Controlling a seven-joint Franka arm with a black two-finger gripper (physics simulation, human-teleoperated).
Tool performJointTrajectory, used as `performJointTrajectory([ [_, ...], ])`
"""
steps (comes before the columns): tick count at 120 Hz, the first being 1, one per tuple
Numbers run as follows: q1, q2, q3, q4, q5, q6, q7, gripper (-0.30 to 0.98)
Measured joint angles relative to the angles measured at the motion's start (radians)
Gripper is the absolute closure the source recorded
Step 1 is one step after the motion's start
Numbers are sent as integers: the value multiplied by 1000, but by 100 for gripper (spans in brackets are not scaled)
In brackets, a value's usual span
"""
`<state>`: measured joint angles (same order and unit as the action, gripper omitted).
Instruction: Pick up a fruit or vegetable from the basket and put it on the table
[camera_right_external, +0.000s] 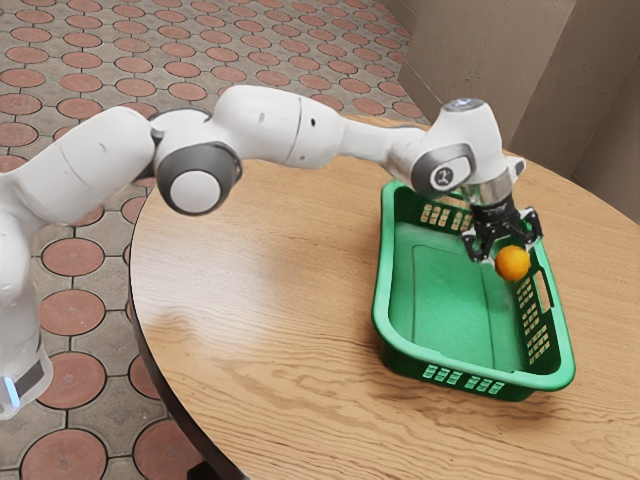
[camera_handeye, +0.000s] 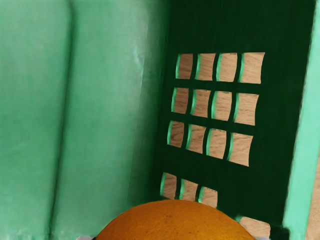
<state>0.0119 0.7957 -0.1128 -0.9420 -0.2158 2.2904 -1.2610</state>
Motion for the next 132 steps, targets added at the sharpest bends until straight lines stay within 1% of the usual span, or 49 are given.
performJointTrajectory([
  [10, -37, -12, 0, 2, 22, 3, -5, 43],
  [32, -175, -46, -4, 3, 81, 16, -28, 43],
  [53, -320, -60, -5, 3, 113, 23, -59, 43],
  [70, -411, -58, -9, 9, 131, 27, -89, 43],
  [87, -472, -53, -12, 19, 137, 37, -115, 43],
  [108, -497, -54, -12, 20, 152, 49, -142, 43],
  [111, -497, -55, -12, 20, 153, 50, -146, 41],
  [115, -496, -57, -15, 19, 152, 52, -150, 32],
  [120, -494, -60, -19, 19, 152, 55, -153, 23],
  [132, -479, -67, 7, 16, 149, 62, -161, 12],
])
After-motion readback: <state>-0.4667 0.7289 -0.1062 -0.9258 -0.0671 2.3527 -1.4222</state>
